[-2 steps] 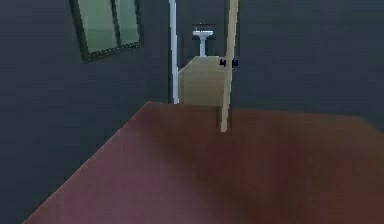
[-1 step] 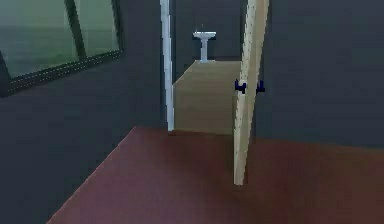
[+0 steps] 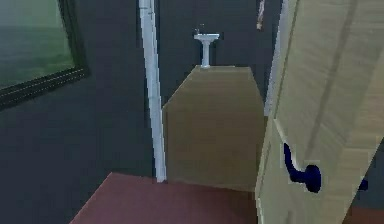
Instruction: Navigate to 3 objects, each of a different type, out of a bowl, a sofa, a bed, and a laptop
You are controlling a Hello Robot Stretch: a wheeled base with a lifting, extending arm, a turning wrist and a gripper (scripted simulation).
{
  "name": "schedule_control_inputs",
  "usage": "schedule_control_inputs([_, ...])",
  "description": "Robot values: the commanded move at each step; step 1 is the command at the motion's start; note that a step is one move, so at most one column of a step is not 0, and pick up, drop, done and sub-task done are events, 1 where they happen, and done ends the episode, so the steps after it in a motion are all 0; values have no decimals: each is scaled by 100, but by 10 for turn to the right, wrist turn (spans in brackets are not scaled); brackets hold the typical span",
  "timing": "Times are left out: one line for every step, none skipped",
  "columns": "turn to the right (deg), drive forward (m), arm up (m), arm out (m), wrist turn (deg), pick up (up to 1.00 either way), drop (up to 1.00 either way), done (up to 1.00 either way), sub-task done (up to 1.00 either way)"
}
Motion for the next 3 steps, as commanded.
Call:
schedule_control_inputs([-60,0,0,0,0,0,0,0,0])
schedule_control_inputs([0,45,0,0,0,0,0,0,0])
schedule_control_inputs([150,0,0,0,0,0,0,0,0])
